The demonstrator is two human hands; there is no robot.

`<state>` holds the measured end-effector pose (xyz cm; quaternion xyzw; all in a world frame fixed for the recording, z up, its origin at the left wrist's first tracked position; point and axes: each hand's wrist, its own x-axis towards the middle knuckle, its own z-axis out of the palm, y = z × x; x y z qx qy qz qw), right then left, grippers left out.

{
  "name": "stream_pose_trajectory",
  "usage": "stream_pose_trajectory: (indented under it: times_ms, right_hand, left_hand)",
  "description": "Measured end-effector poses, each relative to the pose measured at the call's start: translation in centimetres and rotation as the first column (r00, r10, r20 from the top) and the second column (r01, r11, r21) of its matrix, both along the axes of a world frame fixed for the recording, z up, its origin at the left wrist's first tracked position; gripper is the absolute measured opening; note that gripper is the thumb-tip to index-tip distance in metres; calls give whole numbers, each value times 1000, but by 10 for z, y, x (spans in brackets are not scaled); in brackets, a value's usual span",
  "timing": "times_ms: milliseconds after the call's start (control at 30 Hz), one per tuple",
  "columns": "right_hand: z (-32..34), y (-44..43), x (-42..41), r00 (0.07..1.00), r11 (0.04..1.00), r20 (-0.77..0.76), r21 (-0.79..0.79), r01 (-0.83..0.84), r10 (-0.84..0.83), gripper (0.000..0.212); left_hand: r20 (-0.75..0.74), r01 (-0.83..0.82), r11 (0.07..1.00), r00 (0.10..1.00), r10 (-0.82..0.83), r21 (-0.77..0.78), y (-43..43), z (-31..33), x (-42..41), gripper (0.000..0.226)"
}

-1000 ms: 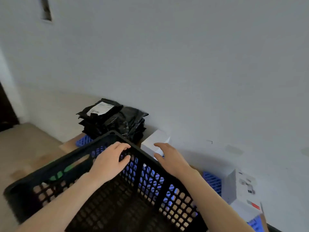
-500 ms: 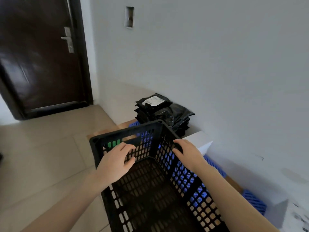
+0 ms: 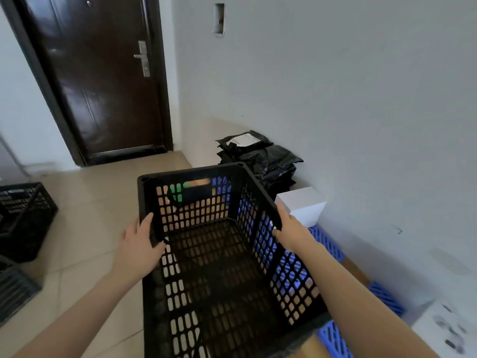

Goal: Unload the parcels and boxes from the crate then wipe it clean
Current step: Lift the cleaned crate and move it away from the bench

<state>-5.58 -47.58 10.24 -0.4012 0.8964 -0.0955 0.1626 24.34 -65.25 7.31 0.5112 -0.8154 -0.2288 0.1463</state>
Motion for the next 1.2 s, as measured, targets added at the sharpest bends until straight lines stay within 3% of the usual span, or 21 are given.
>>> stream_pose_trajectory:
  times_ms: [133, 467, 800, 967, 1200]
  right_hand:
    - [-8, 4, -1, 998, 1000, -63, -26, -8, 6, 69]
    - [-11, 10, 11, 995, 998, -89, -58, 29, -34, 74]
    - [-16, 36, 95, 962, 962, -66, -95, 257, -263, 81]
    - [-11, 62, 158, 936, 931, -22, -111, 347, -351, 74]
    - [-12, 119, 251, 898, 887, -32, -176, 427, -439, 75]
  left_hand:
    - [-178, -20, 980, 982, 56, 196, 21, -4, -1, 87]
    - [-211, -80, 975, 970, 124, 205, 23, -5, 5, 88]
    - [-226, 71, 965, 974, -12, 254, -1, -3, 55, 89]
    - [-195, 203, 936, 969, -150, 289, -10, 5, 96, 90]
    - [-218, 347, 910, 929, -300, 228, 6, 21, 139, 81]
